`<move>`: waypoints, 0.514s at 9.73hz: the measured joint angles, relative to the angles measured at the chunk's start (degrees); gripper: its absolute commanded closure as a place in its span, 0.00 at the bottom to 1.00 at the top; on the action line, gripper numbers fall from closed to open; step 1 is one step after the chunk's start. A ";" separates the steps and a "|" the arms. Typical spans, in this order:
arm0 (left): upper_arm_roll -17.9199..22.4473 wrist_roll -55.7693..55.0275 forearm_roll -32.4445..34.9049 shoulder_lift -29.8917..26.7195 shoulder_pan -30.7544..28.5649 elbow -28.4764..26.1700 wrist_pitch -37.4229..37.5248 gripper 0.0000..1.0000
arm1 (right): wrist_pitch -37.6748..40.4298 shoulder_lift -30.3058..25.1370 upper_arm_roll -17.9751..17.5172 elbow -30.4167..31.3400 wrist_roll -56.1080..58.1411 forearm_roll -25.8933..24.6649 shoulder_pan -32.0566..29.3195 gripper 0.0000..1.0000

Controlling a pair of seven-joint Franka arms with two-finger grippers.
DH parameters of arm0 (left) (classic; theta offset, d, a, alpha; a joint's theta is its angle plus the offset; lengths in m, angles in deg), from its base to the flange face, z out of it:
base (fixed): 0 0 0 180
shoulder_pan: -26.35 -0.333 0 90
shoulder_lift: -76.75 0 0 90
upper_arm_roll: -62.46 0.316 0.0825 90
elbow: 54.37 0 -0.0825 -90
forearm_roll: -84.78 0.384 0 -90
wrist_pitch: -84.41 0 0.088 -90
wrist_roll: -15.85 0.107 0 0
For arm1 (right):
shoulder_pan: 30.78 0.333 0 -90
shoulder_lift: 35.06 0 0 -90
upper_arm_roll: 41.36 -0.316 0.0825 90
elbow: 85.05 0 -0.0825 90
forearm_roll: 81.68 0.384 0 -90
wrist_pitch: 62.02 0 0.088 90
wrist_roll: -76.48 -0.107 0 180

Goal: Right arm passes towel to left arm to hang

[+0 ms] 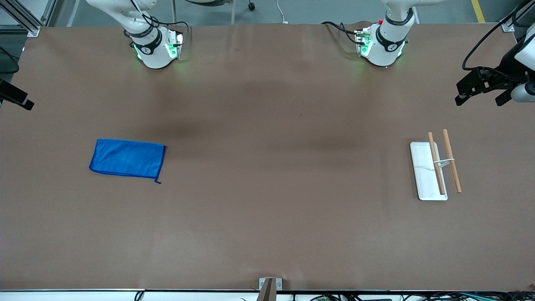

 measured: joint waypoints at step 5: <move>-0.04 0.00 0.00 0.32 0.00 0.00 0.04 0.01 | 0.00 0.00 0.14 0.00 0.00 0.00 -0.02 0.00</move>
